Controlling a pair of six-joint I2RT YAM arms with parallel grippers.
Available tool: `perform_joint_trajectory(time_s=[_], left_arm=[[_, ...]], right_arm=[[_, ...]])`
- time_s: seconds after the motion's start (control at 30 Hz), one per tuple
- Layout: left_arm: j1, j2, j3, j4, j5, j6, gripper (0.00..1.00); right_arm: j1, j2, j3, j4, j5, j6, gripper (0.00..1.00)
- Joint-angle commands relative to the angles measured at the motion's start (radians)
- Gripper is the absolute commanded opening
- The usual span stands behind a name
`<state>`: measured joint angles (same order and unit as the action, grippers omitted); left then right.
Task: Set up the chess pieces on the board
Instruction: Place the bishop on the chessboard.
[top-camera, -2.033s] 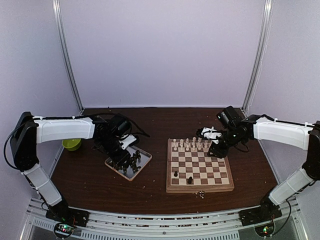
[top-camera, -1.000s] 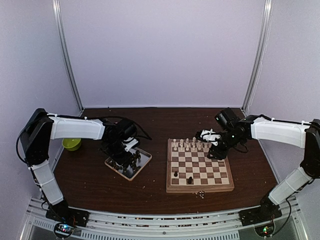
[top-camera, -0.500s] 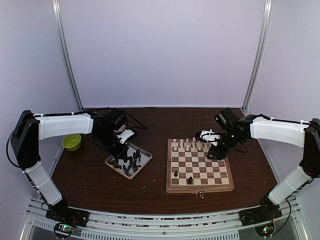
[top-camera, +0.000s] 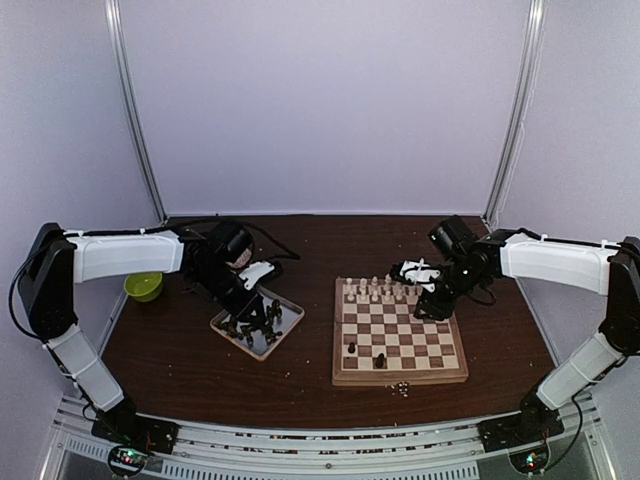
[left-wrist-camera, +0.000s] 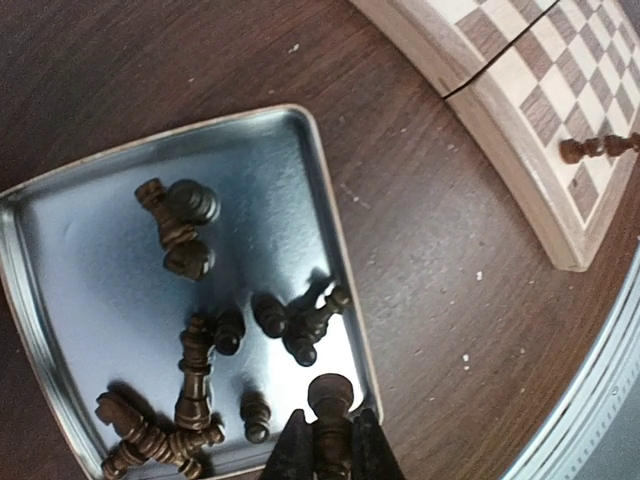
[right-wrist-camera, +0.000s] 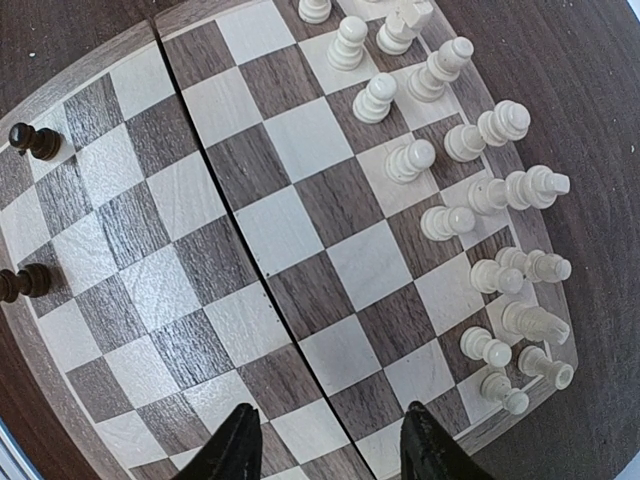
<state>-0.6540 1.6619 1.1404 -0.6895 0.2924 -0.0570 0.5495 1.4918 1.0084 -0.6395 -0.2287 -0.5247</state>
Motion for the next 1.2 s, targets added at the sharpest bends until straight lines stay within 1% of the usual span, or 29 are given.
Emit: perform_joint_trajectory(time_s=[0.0,0.17,0.27,0.37,0.53,0.63,0.7,0.83,1.03,1.17], left_arm=[[-0.005,-0.059,-0.004,0.112,0.142,-0.001,0.00],[-0.067,-0.046,0.069,0.180,0.166,-0.023,0.00],[-0.119,0.032,0.149,0.203,0.170,-0.029,0.00],[-0.181,0.124,0.253,0.194,0.121,0.000,0.00],[-0.266,0.300,0.472,0.080,0.019,0.069,0.00],[-0.303,0.391,0.600,0.006,-0.069,0.123,0.00],[-0.322,0.439,0.660,-0.033,-0.106,0.150,0.00],[-0.351,0.513,0.759,-0.088,-0.132,0.185,0.00],[-0.372,0.587,0.844,-0.150,-0.170,0.207,0.00],[-0.380,0.594,0.845,-0.158,-0.187,0.207,0.01]], right_arm=[[0.004,-0.001,0.022,-0.009,-0.009,-0.003,0.49],[0.007,0.003,0.024,-0.008,-0.007,-0.004,0.49],[0.006,-0.005,0.021,0.000,0.006,0.002,0.48],[0.006,-0.019,0.014,0.016,0.031,0.011,0.48],[-0.005,-0.035,0.009,0.030,0.051,0.026,0.48],[-0.016,-0.035,0.008,0.031,0.048,0.027,0.48],[-0.021,-0.037,0.008,0.031,0.047,0.028,0.48],[-0.031,-0.038,0.006,0.034,0.045,0.029,0.48],[-0.035,-0.018,0.018,0.017,0.033,0.029,0.48],[-0.034,-0.016,0.019,0.014,0.030,0.029,0.48]])
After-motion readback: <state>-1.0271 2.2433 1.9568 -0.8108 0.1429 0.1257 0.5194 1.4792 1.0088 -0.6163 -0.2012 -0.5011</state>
